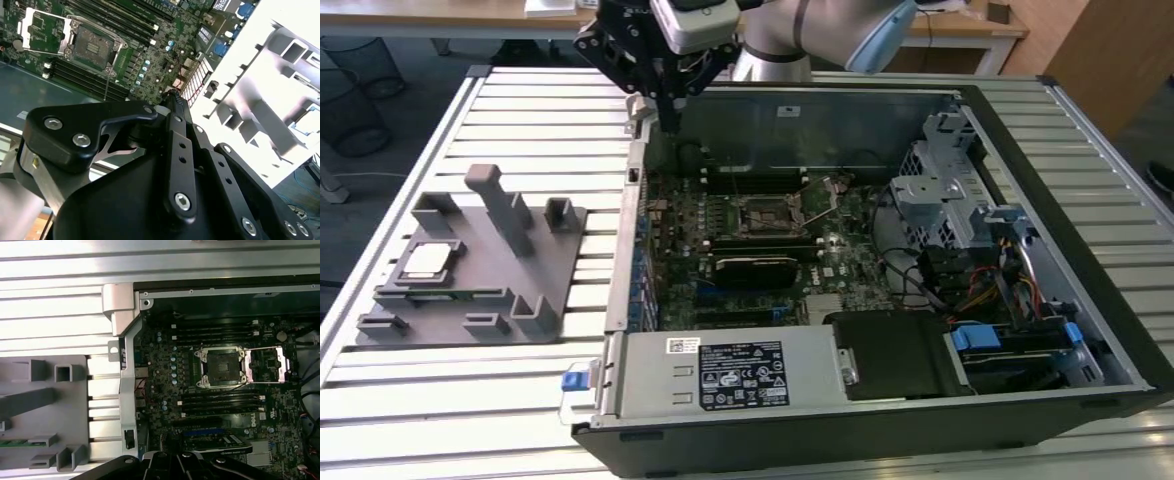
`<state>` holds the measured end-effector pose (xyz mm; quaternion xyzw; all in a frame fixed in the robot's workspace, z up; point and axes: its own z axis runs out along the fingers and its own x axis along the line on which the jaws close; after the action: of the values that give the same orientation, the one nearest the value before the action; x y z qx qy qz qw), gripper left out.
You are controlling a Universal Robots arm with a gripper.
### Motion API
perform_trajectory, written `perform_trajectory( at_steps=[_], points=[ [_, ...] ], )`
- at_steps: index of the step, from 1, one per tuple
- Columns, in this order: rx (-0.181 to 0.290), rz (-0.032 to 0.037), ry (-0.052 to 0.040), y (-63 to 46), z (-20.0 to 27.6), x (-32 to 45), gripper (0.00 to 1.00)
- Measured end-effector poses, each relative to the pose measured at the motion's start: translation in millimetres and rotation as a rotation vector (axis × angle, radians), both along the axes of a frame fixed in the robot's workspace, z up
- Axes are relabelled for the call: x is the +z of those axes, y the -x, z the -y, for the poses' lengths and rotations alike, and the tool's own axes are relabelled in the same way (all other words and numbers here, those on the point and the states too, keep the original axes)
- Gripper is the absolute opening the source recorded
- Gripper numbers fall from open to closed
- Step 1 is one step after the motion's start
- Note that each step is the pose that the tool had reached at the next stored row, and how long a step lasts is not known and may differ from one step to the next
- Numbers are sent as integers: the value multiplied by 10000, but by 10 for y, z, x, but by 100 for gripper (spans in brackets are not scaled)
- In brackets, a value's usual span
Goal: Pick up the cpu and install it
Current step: 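Reach for the cpu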
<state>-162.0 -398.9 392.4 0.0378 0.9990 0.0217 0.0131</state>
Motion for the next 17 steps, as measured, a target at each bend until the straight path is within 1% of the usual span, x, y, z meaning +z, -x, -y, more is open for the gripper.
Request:
perform_trajectory(
  at_steps=[17],
  points=[
    [-1,-1,1,125,0,-2,11]
  ],
)
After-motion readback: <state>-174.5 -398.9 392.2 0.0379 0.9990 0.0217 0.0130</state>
